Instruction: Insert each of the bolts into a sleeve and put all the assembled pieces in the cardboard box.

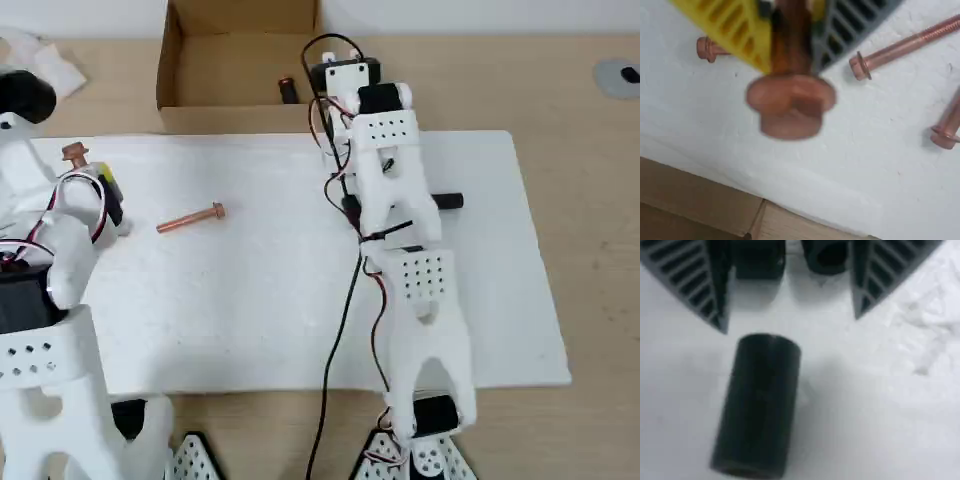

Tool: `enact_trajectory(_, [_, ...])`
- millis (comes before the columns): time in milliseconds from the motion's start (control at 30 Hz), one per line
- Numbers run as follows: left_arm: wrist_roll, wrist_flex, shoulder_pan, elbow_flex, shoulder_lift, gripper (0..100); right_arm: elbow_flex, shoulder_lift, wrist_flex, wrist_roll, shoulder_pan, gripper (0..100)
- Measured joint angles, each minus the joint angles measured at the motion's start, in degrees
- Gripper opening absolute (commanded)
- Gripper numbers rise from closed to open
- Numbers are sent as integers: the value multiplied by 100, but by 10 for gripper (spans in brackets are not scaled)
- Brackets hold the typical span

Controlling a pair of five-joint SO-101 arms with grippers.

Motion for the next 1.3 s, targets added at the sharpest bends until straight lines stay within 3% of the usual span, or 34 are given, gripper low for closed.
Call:
enact_trajectory(433, [0, 0, 0, 0, 0, 9, 9, -9, -229, 1582, 0, 196])
enact_trajectory(1300, [0, 0, 0, 0, 0, 9, -9, 492, -905, 1538, 132, 195])
